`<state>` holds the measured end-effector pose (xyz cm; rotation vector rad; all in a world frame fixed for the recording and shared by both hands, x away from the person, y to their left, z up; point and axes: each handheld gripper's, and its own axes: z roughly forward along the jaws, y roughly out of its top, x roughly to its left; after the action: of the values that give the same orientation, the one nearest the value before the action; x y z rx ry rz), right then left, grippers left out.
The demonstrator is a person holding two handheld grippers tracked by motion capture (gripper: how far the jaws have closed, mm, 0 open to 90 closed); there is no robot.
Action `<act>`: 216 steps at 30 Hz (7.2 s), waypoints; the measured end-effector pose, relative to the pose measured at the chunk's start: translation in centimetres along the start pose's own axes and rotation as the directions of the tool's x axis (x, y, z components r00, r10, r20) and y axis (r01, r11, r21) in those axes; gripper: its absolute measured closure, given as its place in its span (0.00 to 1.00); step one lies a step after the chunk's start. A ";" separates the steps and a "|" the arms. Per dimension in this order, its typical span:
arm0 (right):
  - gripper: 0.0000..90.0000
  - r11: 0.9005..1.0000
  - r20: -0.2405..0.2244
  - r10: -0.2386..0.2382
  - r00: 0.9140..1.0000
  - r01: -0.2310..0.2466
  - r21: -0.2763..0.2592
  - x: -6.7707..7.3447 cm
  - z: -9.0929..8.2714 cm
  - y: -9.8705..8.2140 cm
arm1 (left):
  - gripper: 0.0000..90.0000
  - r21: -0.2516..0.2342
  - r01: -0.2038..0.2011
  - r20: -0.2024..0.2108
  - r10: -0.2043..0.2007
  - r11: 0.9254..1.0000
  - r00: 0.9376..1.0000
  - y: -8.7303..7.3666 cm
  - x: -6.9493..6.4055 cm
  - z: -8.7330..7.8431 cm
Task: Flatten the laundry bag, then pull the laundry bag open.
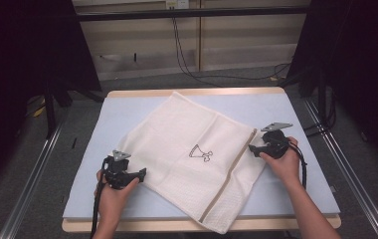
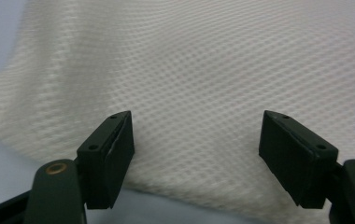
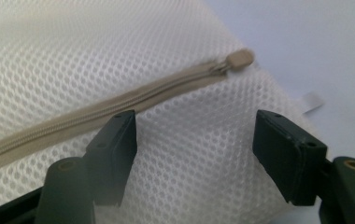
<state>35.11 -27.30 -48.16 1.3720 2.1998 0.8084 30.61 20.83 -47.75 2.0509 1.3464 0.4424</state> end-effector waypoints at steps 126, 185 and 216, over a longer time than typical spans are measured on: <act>0.90 0.995 -0.269 0.098 0.958 -0.101 0.004 4.2 -5.2 -4.0 | 0.80 0.099 0.067 0.084 -0.076 0.993 0.994 2.6 1.1 0.9; 1.00 0.983 -0.266 -0.111 0.958 0.066 -0.169 7.4 -7.3 -5.9 | 0.38 0.056 -0.037 0.459 0.007 0.998 0.888 5.3 -8.5 1.3; 1.00 0.989 -0.287 -0.100 0.953 0.063 -0.135 8.9 -6.0 -5.0 | 0.57 0.211 -0.028 0.627 -0.113 0.977 0.771 4.9 -16.0 4.3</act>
<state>24.33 -22.44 -47.50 1.1538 2.3610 1.1609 29.77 3.60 -46.61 2.0503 1.0320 -0.4235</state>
